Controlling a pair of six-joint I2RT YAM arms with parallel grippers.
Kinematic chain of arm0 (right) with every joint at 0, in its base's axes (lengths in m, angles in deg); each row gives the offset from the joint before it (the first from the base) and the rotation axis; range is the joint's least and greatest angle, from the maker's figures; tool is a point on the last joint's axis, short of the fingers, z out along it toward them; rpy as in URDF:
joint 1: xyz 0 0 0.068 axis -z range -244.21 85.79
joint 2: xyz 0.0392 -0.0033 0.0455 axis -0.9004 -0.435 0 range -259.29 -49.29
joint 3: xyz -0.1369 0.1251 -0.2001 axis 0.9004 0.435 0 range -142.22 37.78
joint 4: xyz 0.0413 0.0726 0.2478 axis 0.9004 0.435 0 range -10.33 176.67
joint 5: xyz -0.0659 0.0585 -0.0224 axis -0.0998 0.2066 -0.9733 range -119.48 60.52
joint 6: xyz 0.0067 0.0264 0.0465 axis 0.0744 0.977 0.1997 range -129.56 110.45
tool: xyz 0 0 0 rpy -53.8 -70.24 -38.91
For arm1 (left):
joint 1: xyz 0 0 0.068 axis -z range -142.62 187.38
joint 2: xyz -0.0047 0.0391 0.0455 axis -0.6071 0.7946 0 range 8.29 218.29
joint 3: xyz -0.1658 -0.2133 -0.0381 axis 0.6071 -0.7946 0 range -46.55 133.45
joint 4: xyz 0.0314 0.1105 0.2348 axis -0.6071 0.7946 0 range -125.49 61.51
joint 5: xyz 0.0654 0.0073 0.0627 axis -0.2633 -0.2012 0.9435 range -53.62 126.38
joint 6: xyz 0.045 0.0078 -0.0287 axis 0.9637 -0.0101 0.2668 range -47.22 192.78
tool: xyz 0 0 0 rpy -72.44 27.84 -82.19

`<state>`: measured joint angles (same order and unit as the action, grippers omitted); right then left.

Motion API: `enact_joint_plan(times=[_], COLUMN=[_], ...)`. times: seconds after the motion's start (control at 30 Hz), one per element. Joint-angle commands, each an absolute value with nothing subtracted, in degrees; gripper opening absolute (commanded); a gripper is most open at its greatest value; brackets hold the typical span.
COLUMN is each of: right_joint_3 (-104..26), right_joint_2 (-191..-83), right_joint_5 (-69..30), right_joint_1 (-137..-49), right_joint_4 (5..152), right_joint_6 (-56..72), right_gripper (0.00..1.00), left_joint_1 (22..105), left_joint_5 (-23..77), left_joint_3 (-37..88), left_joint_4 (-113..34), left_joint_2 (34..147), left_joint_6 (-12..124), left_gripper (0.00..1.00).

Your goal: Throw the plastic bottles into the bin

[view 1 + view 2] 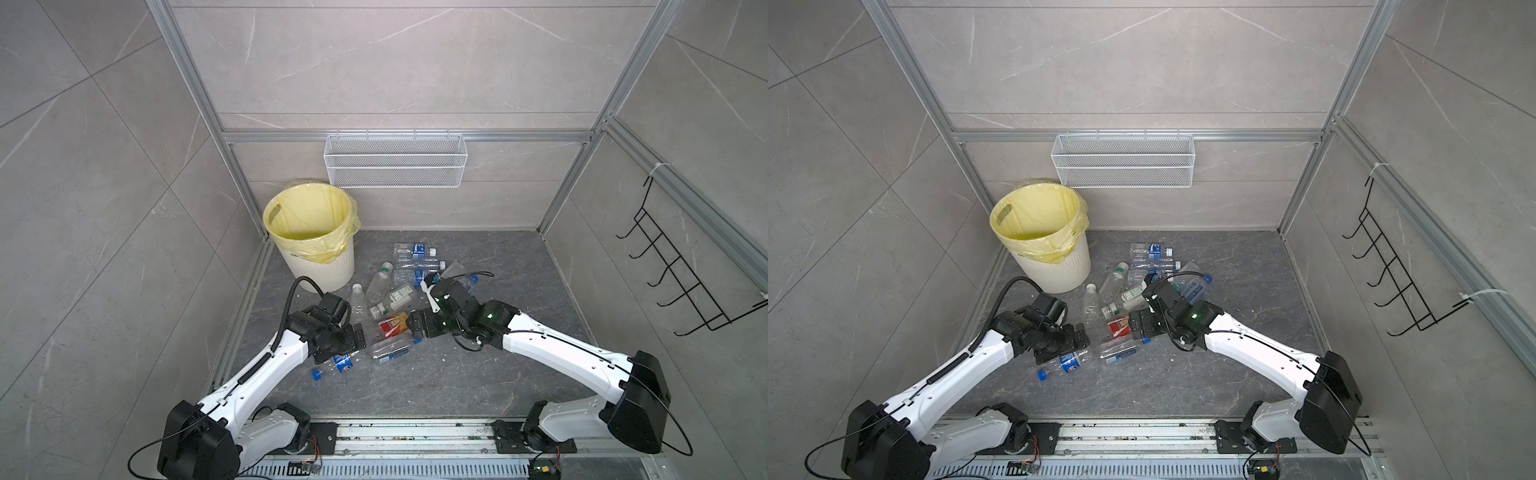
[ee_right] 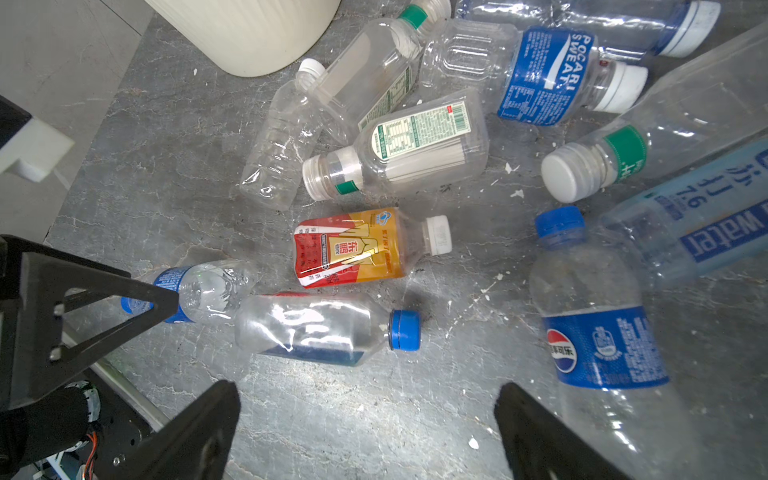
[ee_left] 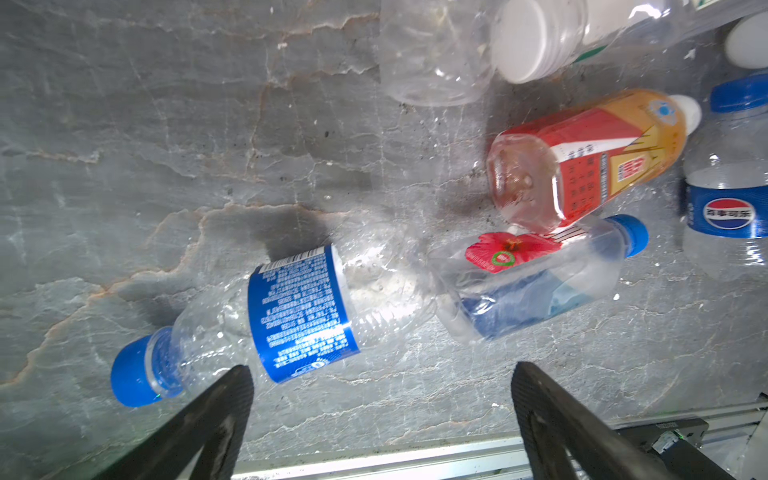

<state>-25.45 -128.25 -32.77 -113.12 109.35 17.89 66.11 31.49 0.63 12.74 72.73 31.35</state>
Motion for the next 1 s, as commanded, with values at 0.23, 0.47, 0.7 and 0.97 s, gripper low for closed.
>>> enact_joint_plan(times=[0.23,0.47,0.7,0.97], right_joint_3=[-24.1,-23.6,-23.4,-23.3], right_joint_2=[-128.1,-127.9,-127.9,-128.4], right_joint_5=[-33.4,-33.5,-33.5,-33.7], right_joint_1=[-113.5,-113.5,-113.4,-113.4], right_joint_4=[107.7,107.6,107.5,107.2], right_joint_6=[19.1,19.2,19.2,19.3], right_gripper=[1.00,1.00,1.00,1.00], left_joint_1=[66.4,66.3,66.4,66.4], left_joint_5=[33.6,34.9,37.1,36.6], left_joint_3=[-2.8,-4.0,-3.4,-2.1], left_joint_4=[13.1,11.1,10.1,7.3], left_joint_2=[73.7,76.8,79.8,83.2], left_joint_6=[31.9,32.4,33.8,34.5], left_gripper=[1.00,1.00,1.00,1.00])
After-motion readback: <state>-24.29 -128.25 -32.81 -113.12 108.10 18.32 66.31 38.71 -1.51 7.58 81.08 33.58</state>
